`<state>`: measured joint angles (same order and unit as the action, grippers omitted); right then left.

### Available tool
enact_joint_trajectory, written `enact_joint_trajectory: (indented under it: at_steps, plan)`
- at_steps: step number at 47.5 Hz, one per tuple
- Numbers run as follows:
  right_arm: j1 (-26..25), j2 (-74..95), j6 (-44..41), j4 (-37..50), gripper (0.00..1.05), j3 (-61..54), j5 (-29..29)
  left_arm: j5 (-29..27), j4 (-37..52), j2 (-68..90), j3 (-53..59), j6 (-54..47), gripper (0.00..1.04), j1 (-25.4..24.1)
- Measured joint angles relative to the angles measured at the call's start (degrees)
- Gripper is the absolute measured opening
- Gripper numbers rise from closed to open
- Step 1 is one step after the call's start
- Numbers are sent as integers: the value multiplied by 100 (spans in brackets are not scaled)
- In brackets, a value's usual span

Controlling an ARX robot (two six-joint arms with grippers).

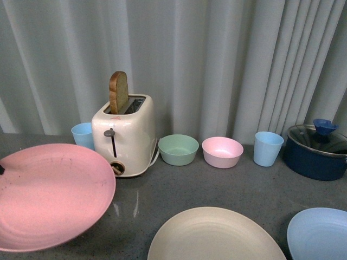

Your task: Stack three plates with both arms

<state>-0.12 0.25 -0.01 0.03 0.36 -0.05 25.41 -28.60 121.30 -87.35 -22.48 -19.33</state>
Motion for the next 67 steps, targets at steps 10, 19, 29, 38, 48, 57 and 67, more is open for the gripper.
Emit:
enact_joint_trajectory:
  at_steps: [10, 19, 29, 38, 48, 57, 67]
  plan:
    - [0, 0, 0, 0, 97, 0, 0, 376, -61, -623, 234, 0, 3, 160]
    - [0, 0, 0, 0, 97, 0, 0, 507, 48, -1222, 918, 4, 3, 651]
    - [0, 0, 0, 0, 97, 0, 0, 494, 348, -1740, 1851, 24, 3, 1482]
    - [0, 0, 0, 0, 97, 0, 0, 317, 704, -1954, 2345, 284, 3, 2376]
    - [0, 0, 0, 0, 97, 0, 0, 37, 1141, -1733, 2483, 826, 3, 3407]
    - [0, 0, 0, 0, 97, 0, 0, -302, 1115, -1019, 1891, 1185, 3, 3812]
    - [0, 0, 0, 0, 97, 0, 0, -444, 931, -584, 1217, 1300, 3, 3930]
